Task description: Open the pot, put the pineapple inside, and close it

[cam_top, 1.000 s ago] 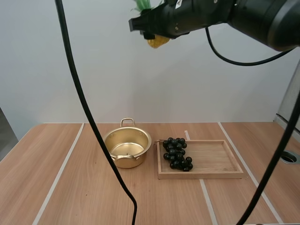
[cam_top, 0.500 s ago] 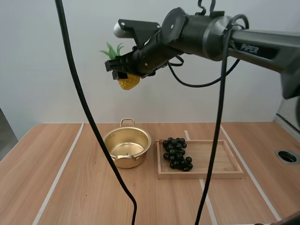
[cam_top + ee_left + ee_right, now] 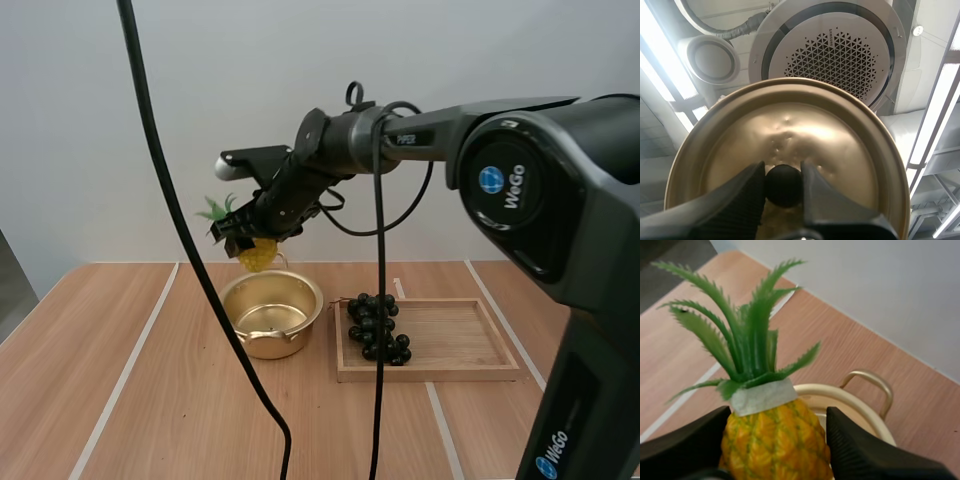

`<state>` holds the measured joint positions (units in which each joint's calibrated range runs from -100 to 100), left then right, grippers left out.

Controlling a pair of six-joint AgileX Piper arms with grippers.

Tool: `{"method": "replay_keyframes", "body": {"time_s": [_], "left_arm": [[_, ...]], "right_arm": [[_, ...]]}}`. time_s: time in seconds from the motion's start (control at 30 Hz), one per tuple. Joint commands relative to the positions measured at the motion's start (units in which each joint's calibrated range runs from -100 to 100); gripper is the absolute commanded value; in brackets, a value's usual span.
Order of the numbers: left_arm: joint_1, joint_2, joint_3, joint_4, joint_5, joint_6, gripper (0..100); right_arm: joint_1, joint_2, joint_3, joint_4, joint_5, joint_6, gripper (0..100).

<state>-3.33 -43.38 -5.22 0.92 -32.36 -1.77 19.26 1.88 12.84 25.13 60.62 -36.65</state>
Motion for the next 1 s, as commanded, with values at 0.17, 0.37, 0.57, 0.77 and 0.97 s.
{"method": "replay_keyframes", "body": {"time_s": [0.17,0.37,0.57,0.77,0.97], "left_arm": [[-0.11,0.28,-0.39,0.45,0.99,0.36,0],[-0.11,0.28,-0.39,0.45,0.99,0.36,0],[-0.11,0.28,-0.39,0.45,1.0,1.42,0],[-0.11,0.28,-0.39,0.45,1.0,1.42,0],[-0.11,0.28,-0.39,0.45,1.0,1.42,0]], "right_arm": [[1.64,3.73,-0.62,-5.92,2.45,-0.59,0],[1.64,5.88,-0.62,-14.69,2.95,3.34,0],[1.64,7.28,-0.62,-23.97,4.79,10.03,0],[1.64,7.38,-0.62,-25.56,9.65,10.95,0],[1.64,7.81,-0.62,-25.56,11.8,10.95,0]]}}
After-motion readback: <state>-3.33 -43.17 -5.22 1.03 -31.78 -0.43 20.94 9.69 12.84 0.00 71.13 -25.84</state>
